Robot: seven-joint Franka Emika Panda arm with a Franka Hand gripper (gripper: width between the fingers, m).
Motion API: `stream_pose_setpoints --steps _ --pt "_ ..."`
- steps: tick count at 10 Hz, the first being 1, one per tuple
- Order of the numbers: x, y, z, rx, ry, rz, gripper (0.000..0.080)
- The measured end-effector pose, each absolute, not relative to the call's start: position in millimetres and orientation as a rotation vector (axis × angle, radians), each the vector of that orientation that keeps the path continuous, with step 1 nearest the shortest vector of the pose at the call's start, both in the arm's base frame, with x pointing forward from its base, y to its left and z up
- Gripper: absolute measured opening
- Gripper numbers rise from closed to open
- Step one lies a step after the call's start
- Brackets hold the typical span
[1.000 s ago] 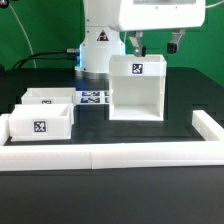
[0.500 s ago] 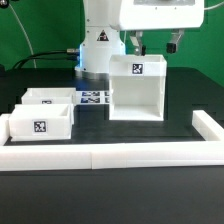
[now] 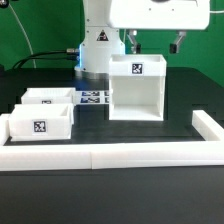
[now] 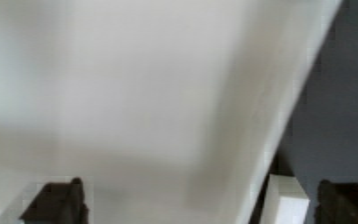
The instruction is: Assemble drawer
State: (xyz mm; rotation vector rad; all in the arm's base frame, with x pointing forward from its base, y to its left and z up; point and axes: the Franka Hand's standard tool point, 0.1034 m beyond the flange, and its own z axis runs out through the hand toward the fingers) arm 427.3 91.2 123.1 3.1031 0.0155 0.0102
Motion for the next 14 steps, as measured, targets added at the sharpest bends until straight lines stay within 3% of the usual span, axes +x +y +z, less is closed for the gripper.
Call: stream_pose_setpoints --steps 12,14 --pt "411 102 97.7 3.168 -0.189 -0.009 0.0649" --pt "410 104 96.9 3.168 -0.18 -0.013 0.0397"
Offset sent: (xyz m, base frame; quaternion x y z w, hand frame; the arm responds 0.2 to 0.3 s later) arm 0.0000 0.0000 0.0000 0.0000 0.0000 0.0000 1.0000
